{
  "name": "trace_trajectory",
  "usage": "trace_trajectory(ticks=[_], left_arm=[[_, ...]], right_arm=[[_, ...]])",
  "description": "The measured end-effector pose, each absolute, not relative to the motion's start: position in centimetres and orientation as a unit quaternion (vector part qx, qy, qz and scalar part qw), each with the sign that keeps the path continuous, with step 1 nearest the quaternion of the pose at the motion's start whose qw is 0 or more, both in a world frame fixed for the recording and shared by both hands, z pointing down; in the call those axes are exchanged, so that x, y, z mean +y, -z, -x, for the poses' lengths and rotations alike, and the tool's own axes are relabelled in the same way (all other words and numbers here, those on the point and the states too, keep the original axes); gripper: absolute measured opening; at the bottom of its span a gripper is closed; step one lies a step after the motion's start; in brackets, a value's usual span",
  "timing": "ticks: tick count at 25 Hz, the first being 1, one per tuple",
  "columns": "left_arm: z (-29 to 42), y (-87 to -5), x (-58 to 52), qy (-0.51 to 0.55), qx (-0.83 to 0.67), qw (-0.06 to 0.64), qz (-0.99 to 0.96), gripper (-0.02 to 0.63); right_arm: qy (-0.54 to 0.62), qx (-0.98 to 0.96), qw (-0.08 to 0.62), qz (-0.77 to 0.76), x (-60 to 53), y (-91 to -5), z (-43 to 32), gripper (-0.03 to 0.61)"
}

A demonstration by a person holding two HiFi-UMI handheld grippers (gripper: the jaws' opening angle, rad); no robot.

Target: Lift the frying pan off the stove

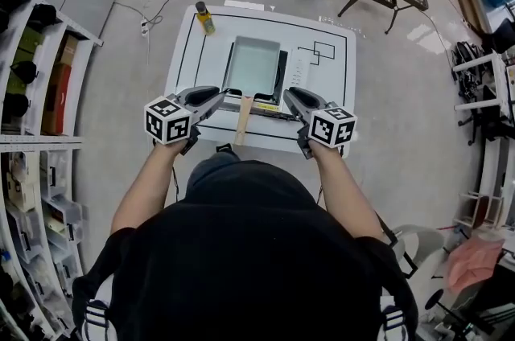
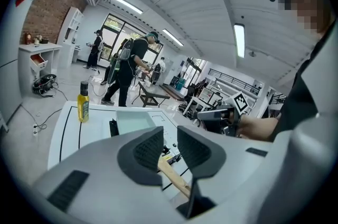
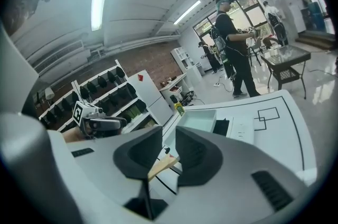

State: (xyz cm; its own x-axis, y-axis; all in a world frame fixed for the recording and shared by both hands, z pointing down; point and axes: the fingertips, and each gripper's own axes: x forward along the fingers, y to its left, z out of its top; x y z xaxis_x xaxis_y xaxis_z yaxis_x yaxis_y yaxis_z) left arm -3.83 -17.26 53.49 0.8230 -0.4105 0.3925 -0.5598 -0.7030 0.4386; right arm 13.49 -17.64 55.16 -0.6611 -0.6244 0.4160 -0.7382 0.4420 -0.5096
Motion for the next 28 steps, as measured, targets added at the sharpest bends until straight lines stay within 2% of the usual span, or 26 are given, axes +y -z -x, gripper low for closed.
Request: trace_trajectory(ticks=[28], left_arm=[[1.7, -62.4, -15.5, -0.170, -0.199, 0.408, -0.875, 0.190]], right_arm=[[-0.448, -0.817, 0.121, -0.341, -17.3, -64.1, -8.3, 0.129]])
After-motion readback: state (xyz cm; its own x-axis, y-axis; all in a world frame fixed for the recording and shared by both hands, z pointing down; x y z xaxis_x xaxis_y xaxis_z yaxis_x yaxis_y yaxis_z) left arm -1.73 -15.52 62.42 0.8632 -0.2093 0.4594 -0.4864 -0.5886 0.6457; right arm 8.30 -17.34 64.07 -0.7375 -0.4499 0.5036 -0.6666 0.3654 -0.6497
